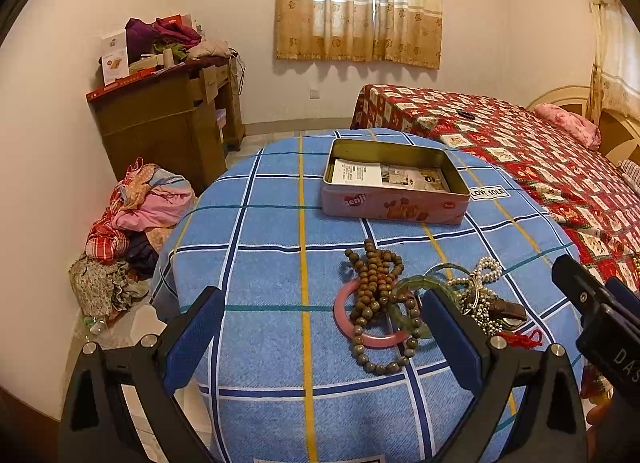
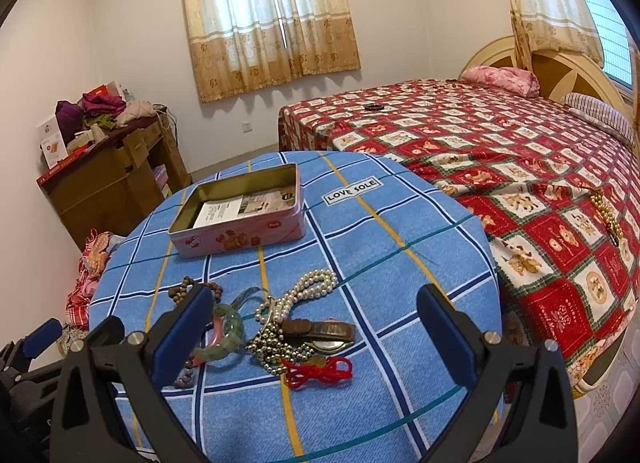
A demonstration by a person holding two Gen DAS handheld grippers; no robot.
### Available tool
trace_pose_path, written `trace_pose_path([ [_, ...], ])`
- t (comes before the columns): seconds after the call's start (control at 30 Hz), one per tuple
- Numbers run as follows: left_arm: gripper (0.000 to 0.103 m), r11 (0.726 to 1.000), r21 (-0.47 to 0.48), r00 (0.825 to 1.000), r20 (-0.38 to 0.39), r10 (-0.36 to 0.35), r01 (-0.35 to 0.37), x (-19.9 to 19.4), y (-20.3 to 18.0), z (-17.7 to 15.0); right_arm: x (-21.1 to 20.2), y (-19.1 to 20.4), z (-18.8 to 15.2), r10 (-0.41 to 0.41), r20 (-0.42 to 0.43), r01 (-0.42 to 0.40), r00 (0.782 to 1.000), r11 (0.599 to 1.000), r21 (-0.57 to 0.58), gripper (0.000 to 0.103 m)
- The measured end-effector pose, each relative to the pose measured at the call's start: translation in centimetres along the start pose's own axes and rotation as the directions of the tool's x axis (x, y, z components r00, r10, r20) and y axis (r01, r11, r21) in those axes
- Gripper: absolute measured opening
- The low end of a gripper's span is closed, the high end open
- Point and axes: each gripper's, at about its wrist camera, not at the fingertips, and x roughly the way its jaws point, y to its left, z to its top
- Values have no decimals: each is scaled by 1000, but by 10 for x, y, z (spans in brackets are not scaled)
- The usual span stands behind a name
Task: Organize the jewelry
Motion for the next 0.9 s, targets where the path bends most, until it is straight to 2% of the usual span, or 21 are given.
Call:
trace_pose_path([
  [0.07, 99, 1000, 2, 1000, -6, 1, -1, 2, 0, 0, -1, 0, 1, -2, 6, 2, 1000, 1000, -3, 103],
  [0.1, 99, 1000, 2, 1000, -9, 1, -1, 3, 0, 0, 2, 0, 1, -7, -60, 7, 998, 1000, 8, 103],
  [0.27, 99, 1000, -1, 1000, -15, -2, 2, 4, 1, -1, 4, 0, 1, -23, -100, 23, 995, 1000, -4, 103],
  [0.33, 99, 1000, -1, 1000, -13, -1, 1, 3, 1, -1, 7, 0, 0, -15, -174, 19, 985, 1000, 21, 103],
  [0.43, 99, 1000, -5, 1000, -13, -2, 2, 4, 2, -1, 6, 0, 0, 4, -140, 2, 990, 999, 42, 103],
  [0.57, 99, 1000, -5, 1000, -9, -7, 7, 3, 2, 0, 7, -1, -1, 17, -149, -8, 989, 998, 62, 103],
  [0.73, 99, 998, 3, 997, -39, -60, 61, 10, 9, -5, 6, -2, 0, -24, -102, 26, 994, 999, 19, 103],
  [0.8, 99, 996, 28, 994, -64, -84, 86, 15, 9, -11, 6, -4, -1, -45, -78, 45, 996, 999, -10, 98],
  [0.9, 99, 991, 38, 986, -113, -124, 129, 23, 10, -21, 10, -9, -3, -25, -103, 25, 994, 1000, 1, 85],
])
